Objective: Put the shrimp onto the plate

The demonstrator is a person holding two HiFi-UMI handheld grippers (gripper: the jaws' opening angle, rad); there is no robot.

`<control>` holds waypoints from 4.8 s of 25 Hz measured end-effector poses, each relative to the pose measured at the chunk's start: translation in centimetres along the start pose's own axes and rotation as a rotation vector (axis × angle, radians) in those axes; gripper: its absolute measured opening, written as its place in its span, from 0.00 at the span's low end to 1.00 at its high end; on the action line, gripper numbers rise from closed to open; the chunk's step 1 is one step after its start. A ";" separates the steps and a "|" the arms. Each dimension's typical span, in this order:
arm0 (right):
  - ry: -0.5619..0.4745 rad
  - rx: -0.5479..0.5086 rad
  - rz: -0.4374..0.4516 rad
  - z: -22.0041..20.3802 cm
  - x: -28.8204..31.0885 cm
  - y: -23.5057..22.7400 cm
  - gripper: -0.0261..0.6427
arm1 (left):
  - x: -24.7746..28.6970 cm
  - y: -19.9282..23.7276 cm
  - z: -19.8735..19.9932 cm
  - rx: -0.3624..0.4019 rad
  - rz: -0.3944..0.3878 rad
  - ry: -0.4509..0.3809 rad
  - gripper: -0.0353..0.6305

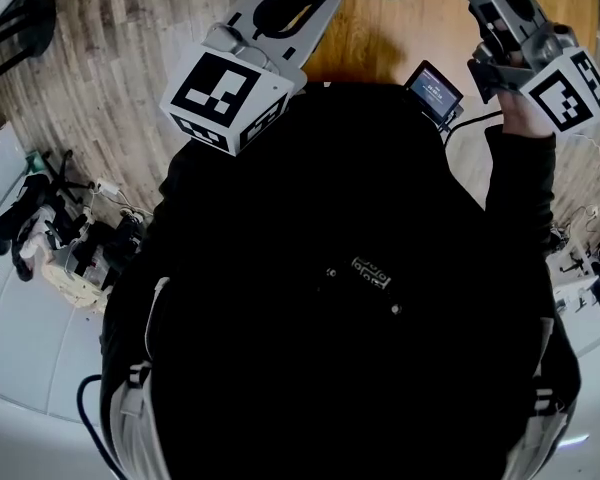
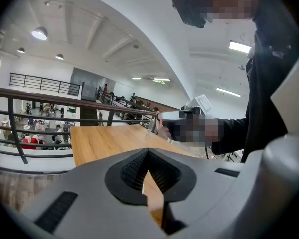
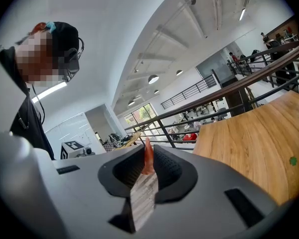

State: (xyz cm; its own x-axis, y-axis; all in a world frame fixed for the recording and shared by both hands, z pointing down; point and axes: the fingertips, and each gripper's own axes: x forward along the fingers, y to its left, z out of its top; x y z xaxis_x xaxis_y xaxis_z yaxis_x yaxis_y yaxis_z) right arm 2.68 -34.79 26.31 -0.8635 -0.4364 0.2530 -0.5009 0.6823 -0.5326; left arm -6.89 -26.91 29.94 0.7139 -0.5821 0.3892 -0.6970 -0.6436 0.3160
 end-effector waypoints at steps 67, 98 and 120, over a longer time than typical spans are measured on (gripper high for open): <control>0.446 0.153 -0.080 -21.1 3.5 -16.4 0.14 | -4.3 -1.6 -6.7 -0.221 0.283 0.013 0.06; 0.796 -0.078 -0.223 -30.1 5.2 -21.3 0.14 | -6.6 -1.2 -6.4 -0.260 0.346 -0.033 0.06; 0.454 -0.116 -0.303 -18.9 2.6 -16.5 0.25 | -4.3 1.2 -2.8 -0.094 0.181 -0.084 0.06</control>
State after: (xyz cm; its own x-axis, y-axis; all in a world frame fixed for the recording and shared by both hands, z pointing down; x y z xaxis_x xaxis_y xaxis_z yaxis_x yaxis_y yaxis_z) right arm 7.59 -36.12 50.98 -0.6060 -0.3438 0.7174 -0.7116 0.6373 -0.2957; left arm -11.01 -23.78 31.08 0.5767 -0.7261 0.3745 -0.8148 -0.4779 0.3281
